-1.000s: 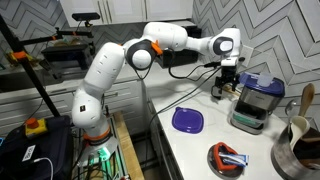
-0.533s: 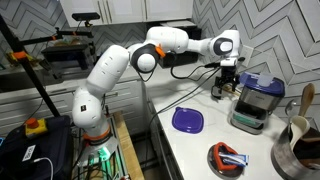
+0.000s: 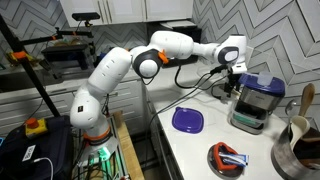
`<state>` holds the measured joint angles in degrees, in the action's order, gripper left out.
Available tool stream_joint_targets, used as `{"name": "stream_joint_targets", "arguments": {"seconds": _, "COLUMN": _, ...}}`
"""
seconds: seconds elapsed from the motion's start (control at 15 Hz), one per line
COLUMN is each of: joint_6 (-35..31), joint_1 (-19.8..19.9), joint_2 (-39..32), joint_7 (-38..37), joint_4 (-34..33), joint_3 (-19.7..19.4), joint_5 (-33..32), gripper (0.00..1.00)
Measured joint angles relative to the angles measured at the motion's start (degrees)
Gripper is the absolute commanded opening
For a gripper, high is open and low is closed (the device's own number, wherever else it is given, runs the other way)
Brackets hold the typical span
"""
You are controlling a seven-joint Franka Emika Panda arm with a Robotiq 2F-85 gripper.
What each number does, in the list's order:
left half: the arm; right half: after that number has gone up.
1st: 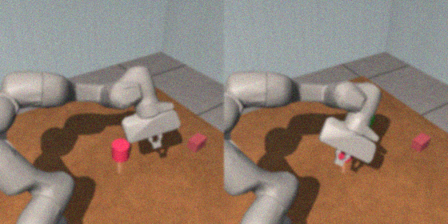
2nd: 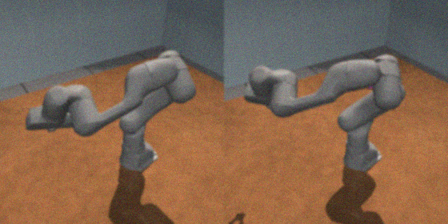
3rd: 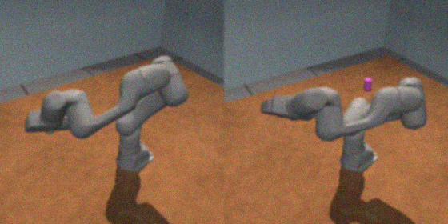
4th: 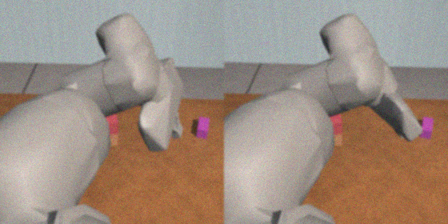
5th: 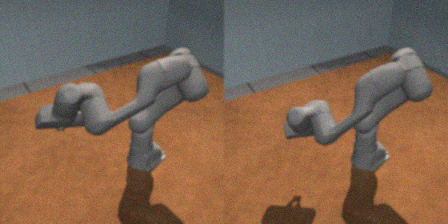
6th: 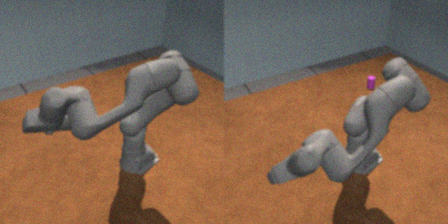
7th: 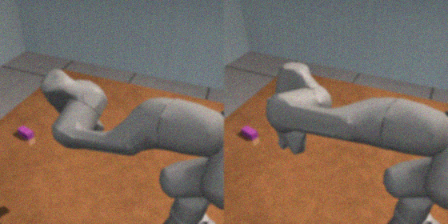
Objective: Put the orange and white spoon in the clear bowl under the coffeemaker chamber
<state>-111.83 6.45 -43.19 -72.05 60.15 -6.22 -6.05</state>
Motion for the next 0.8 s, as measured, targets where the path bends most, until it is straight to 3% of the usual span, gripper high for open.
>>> {"name": "stream_joint_targets", "arguments": {"seconds": 0.4, "joint_6": -2.1, "joint_1": -0.5, "joint_2": -0.3, "joint_7": -1.0, "joint_4": -0.1, "joint_3": -0.6, "joint_5": -0.9, "gripper": 1.0}}
{"name": "stream_joint_targets", "arguments": {"seconds": 0.8, "joint_6": -6.1, "joint_1": -3.5, "joint_2": -2.5, "joint_7": -5.4, "joint_4": 0.0, "joint_3": -3.9, "joint_5": -8.5, "gripper": 1.0}}
